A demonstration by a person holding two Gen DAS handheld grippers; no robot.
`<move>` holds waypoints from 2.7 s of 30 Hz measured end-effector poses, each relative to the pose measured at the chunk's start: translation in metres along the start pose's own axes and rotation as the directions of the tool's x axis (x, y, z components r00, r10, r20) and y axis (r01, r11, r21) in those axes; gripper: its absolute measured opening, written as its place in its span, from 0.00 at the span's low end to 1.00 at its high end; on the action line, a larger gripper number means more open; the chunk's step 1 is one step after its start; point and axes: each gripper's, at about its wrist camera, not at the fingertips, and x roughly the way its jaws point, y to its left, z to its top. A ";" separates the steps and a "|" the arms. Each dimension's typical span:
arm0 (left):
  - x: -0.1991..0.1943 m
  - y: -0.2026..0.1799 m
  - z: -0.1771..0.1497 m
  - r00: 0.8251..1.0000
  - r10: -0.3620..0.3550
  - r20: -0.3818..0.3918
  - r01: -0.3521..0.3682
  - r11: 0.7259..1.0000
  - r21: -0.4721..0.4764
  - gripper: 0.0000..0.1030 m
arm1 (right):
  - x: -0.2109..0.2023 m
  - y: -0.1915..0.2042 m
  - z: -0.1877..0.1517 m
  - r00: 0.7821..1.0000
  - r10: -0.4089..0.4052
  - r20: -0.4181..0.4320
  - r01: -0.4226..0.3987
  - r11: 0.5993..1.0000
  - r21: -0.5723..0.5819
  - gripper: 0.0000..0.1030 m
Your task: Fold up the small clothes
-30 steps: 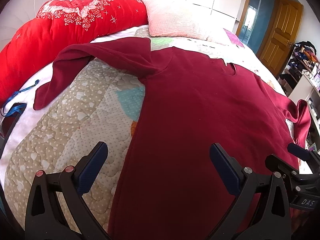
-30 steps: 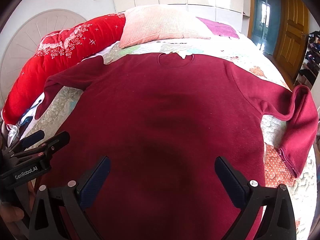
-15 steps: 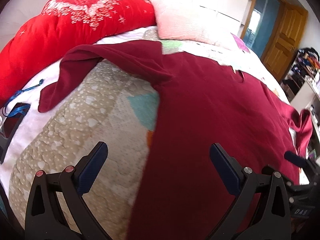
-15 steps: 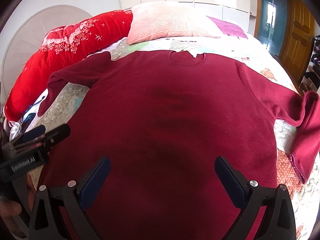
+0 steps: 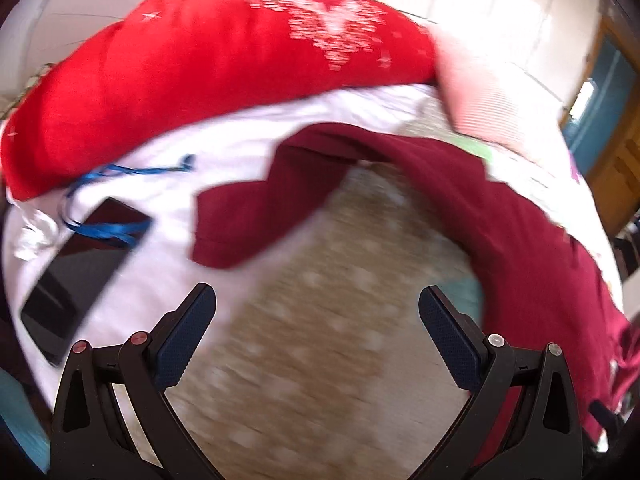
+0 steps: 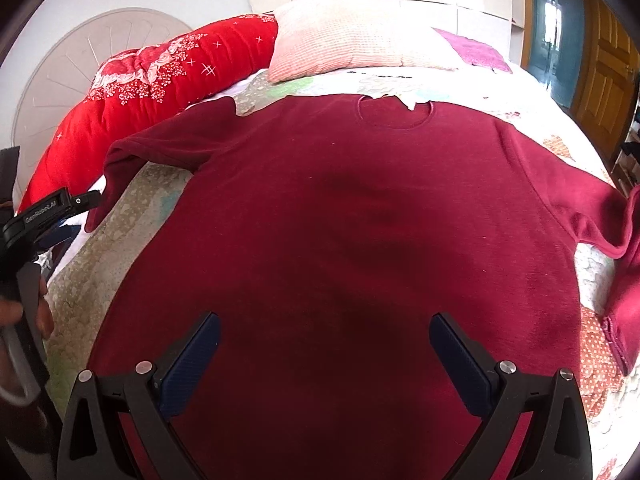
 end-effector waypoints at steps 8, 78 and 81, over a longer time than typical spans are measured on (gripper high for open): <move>0.025 0.030 0.009 0.996 0.084 -0.017 -0.085 0.996 -0.028 0.94 | 0.004 0.021 0.011 0.998 0.057 0.008 -0.057 0.998 -0.038 1.00; 0.003 -0.108 0.008 0.948 -0.311 0.063 0.289 0.929 0.231 0.48 | 0.113 0.053 0.115 0.993 0.117 0.013 -0.104 0.919 -0.379 0.18; 0.008 -0.105 0.013 0.940 -0.336 0.060 0.318 0.925 0.208 0.48 | 0.083 0.020 0.144 0.965 0.248 0.083 -0.226 0.951 -0.209 0.11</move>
